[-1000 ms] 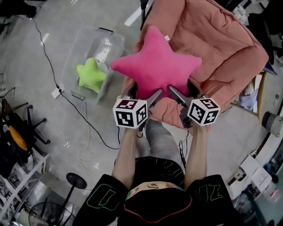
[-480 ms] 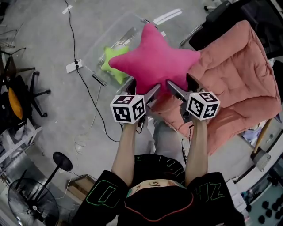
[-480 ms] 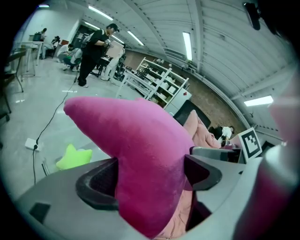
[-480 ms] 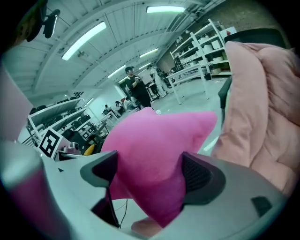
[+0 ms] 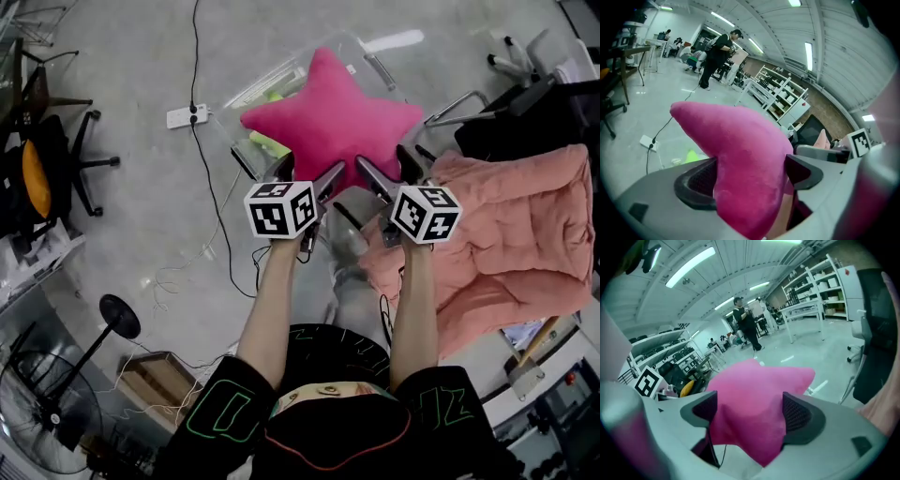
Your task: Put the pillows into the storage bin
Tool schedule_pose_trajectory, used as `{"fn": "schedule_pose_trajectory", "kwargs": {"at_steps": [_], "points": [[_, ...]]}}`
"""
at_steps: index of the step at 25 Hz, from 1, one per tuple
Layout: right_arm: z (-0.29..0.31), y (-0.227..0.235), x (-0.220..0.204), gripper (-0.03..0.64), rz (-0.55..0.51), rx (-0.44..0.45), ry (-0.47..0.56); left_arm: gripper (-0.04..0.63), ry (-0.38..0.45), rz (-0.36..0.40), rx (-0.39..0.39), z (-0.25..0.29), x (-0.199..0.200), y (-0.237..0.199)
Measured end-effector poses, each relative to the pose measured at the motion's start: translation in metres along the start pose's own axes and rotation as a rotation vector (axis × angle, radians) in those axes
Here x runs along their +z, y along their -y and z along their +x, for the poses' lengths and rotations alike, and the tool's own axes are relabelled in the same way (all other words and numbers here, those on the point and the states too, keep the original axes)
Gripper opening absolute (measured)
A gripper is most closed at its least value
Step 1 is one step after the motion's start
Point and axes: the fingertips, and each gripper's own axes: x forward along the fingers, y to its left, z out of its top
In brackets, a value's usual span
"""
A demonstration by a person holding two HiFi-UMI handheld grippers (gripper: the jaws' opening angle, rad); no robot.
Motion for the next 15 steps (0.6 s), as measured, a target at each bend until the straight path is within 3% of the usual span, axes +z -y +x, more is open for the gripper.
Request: {"fn": "schedule_pose_trajectory", "kwargs": {"at_steps": [4, 5, 9, 10, 12, 13, 15], "points": [[0.017, -0.012, 0.019, 0.440, -0.049, -0.030, 0.075, 0.428, -0.002, 0.152, 0.107, 0.012, 0.012, -0.019], [0.020, -0.013, 0.020, 0.440, -0.058, -0.028, 0.066, 0.424, 0.000, 0.147, 0.104, 0.014, 0.014, -0.020], [0.017, -0.004, 0.020, 0.424, -0.032, -0.027, 0.052, 0.307, -0.001, 0.103, 0.044, 0.015, 0.022, -0.015], [0.011, -0.001, 0.022, 0.385, -0.024, -0.039, 0.065, 0.259, 0.000, 0.101, 0.029, 0.015, 0.025, -0.011], [-0.005, 0.006, 0.027, 0.211, -0.025, -0.082, 0.096, 0.186, 0.010, 0.111, -0.002, 0.012, 0.033, 0.003], [-0.014, 0.010, 0.030, 0.159, -0.028, -0.104, 0.109, 0.151, 0.018, 0.126, -0.017, 0.011, 0.038, 0.013], [-0.033, 0.017, 0.035, 0.144, -0.020, -0.131, 0.133, 0.103, 0.037, 0.172, -0.043, 0.010, 0.049, 0.036]]}}
